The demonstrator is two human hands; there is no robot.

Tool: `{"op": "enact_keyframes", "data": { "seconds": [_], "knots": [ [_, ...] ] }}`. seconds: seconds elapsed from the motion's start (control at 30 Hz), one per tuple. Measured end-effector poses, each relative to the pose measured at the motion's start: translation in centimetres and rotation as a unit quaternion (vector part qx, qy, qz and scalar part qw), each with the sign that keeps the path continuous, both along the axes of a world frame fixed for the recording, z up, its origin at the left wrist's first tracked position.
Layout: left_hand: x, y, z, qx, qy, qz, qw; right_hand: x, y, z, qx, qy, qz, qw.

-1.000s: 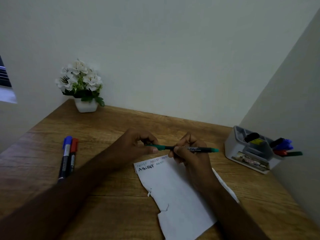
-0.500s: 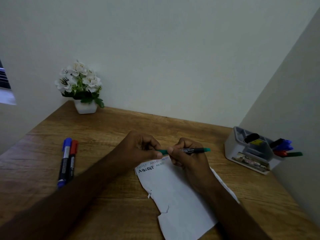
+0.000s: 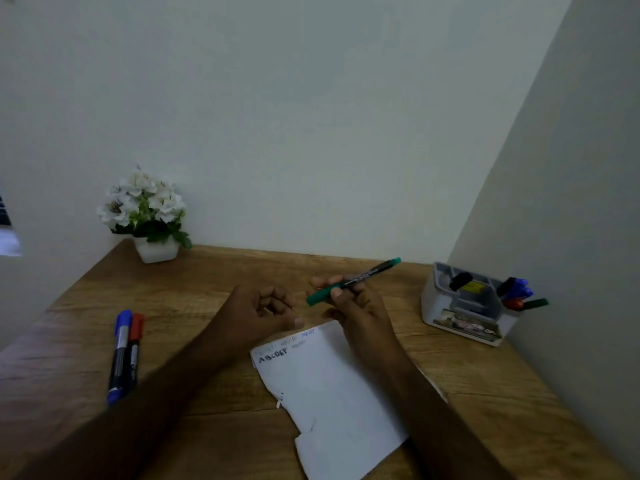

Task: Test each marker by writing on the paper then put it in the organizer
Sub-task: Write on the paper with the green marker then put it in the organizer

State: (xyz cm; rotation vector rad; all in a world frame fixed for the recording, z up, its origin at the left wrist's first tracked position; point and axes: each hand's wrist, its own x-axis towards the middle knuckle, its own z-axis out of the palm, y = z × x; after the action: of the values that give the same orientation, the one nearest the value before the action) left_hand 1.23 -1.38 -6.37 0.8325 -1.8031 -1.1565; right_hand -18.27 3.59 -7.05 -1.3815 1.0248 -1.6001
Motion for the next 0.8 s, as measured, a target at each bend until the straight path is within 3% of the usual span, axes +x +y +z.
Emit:
{"op": "enact_keyframes", "data": {
  "seconds": [0.1,0.23,0.53,0.67,0.8],
  "knots": [
    [-0.7,0.0,0.3,-0.017,-0.028,0.021,0.999,-1.6,0.1,0.3,-0.009,0.095,-0.086,0.992],
    [-2.2,-0.1,1.6,-0.051,-0.050,-0.014,0.997,-3.1,0.6,1.0,-0.039,0.301,-0.193,0.933],
    [-9.2,-1.5,4.9,-0.111,-0.092,-0.069,0.987,-11.5,5.4,8.9,-0.059,0.392,-0.377,0.837],
    [-12.9,-1.3,6.0,-0.123,-0.100,-0.086,0.984,-15.6,7.1,12.3,-0.004,0.428,-0.416,0.802],
    [-15.3,-1.0,6.4,-0.138,-0.102,-0.097,0.980,-17.3,7.3,13.3,0.017,0.447,-0.409,0.796]
  ]
}}
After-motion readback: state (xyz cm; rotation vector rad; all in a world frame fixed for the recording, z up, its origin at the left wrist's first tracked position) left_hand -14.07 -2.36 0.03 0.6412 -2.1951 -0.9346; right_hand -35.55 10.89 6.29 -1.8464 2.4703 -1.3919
